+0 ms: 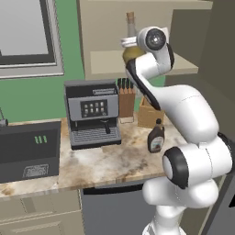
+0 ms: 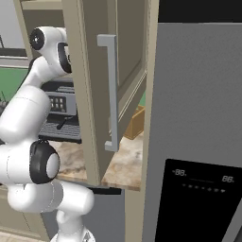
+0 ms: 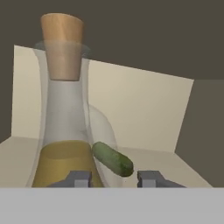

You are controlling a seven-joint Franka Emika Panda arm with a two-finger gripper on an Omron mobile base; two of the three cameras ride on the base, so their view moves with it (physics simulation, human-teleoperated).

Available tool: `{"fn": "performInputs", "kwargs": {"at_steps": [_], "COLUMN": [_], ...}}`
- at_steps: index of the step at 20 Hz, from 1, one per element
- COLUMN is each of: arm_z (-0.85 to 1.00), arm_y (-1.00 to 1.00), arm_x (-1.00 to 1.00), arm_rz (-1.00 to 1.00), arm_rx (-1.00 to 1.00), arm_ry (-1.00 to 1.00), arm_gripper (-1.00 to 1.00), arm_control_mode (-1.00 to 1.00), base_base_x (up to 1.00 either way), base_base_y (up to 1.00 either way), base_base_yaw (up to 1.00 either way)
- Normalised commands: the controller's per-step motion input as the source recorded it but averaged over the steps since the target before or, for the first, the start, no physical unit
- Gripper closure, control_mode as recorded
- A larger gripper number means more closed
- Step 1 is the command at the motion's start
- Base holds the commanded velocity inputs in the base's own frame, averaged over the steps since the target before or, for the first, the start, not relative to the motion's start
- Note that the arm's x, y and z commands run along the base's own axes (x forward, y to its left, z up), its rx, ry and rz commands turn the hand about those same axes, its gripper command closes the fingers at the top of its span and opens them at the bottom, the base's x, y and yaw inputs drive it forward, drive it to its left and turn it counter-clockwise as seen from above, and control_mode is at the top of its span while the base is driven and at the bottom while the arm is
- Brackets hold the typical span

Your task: Pick the syrup bottle and oil and vinegar bottle from the counter and place them in the cabinet.

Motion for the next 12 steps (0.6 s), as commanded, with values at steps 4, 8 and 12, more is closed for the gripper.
{"fn": "performInputs", "kwargs": {"at_steps": [4, 8, 12], "arm_z": [-0.16, -0.10, -0.03], "arm_y": [-0.20, -0.22, -0.14], "arm_x": [-0.18, -0.26, -0.39], "arm_rz": [-0.01, 0.00, 0.00], "arm_rx": [0.00, 0.00, 0.06], "arm_ry": [-0.01, -0.01, 0.00], "arm_gripper": [-1.00, -1.00, -1.00], "arm_control_mode": [-1.00, -1.00, -1.00], "base_base_x": [0.00, 0.00, 0.00], "base_base_y": [0.00, 0.00, 0.00], "base_base_yaw": [0.00, 0.00, 0.00]}}
